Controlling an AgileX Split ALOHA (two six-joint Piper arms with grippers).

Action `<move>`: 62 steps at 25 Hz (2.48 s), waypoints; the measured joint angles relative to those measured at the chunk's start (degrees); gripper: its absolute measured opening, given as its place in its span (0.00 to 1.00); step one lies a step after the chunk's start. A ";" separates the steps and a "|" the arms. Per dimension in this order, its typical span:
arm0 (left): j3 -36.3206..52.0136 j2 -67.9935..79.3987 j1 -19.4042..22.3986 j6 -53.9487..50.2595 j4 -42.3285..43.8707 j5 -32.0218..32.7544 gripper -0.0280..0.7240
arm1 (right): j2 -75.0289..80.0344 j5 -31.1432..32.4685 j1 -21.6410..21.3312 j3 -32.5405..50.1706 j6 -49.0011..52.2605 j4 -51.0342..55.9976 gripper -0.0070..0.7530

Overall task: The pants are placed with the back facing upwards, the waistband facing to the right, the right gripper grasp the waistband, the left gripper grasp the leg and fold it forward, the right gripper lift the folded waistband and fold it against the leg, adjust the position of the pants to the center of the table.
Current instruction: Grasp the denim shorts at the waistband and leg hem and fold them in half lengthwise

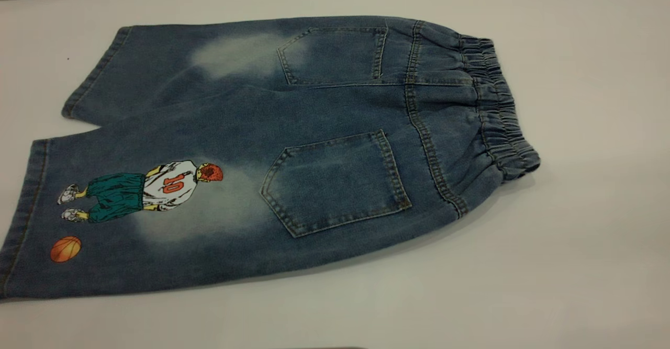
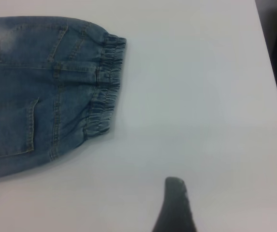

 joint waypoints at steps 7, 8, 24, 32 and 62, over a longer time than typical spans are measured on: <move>0.00 0.00 0.00 0.00 0.00 0.00 0.56 | 0.00 0.00 0.00 0.00 0.00 0.00 0.63; 0.00 0.00 0.00 0.00 0.00 0.00 0.56 | 0.00 0.00 0.00 0.00 0.00 0.00 0.63; 0.00 0.00 0.00 0.00 0.00 0.00 0.56 | 0.00 0.00 0.00 0.00 0.00 0.00 0.63; 0.00 0.00 0.00 0.00 0.00 0.00 0.56 | 0.00 0.00 0.00 0.00 0.00 0.00 0.63; -6.43 20.49 0.00 3.28 -0.23 -9.08 0.56 | 19.50 -13.38 0.00 -0.84 -4.15 13.86 0.64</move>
